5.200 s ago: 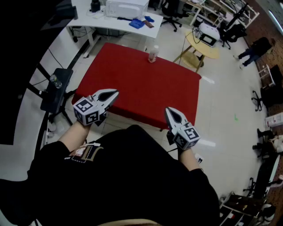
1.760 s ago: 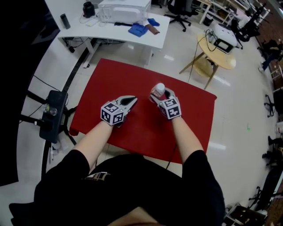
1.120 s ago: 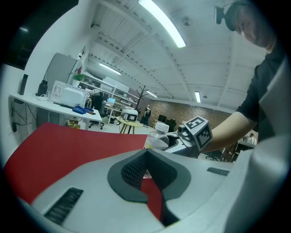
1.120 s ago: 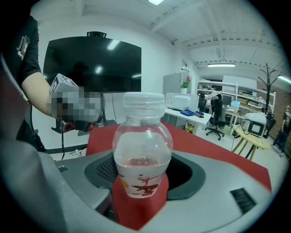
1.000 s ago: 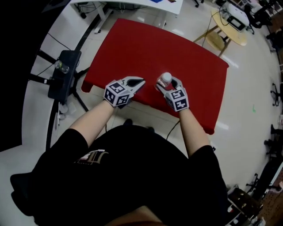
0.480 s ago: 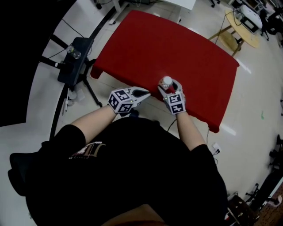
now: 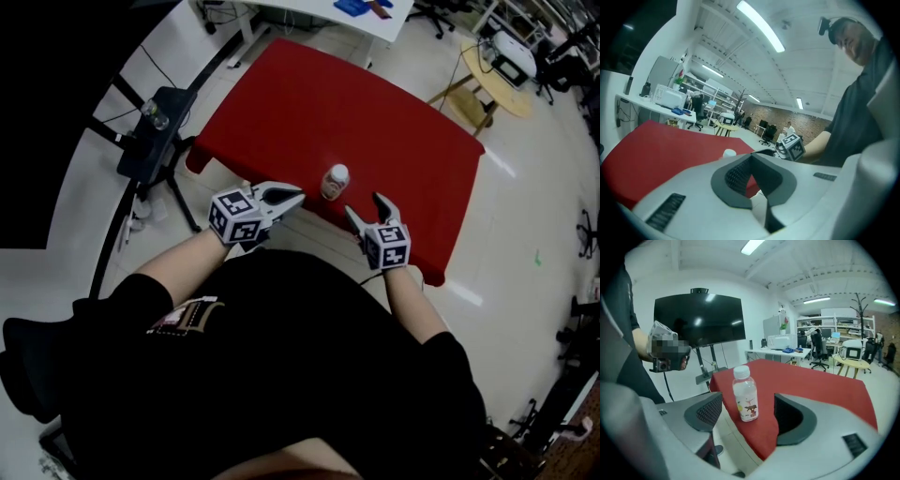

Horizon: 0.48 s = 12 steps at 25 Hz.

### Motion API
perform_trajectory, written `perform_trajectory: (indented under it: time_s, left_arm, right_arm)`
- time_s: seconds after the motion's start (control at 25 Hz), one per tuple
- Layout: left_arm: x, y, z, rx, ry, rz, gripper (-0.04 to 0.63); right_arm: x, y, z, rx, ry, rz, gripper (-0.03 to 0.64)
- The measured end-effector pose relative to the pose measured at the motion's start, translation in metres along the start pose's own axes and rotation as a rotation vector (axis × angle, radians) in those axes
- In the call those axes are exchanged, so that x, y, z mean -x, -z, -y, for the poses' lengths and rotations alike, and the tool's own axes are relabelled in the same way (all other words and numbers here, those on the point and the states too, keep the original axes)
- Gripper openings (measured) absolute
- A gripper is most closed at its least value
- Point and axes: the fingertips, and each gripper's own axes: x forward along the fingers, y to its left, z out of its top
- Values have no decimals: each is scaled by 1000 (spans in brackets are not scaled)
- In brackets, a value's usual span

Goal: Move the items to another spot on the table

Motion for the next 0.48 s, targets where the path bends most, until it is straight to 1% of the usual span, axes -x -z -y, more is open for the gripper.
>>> perform_trajectory:
  time_s: [0.12, 0.2, 0.24, 0.32, 0.4, 0.48]
  left_arm:
    - [32, -29, 12, -37, 28, 38, -6]
    - [60, -48, 14, -63, 56, 63, -6]
    - [74, -57, 13, -70, 68, 77, -6]
    - [102, -66, 9, -55, 81, 98, -6]
    - [126, -66, 5, -27, 94, 103, -6]
    - [143, -67, 5, -17, 108, 95, -6]
  right_arm:
    - [56, -26, -26, -84, -16, 74, 354]
    - [86, -49, -55, -160, -27, 140, 333]
    - [97, -61, -72, -195, -31, 175, 308]
    - [112, -83, -108, -240, -31, 228, 223]
    - [116, -95, -140, -259, -25, 246, 159]
    - [115, -106, -165, -256, -48, 247, 95]
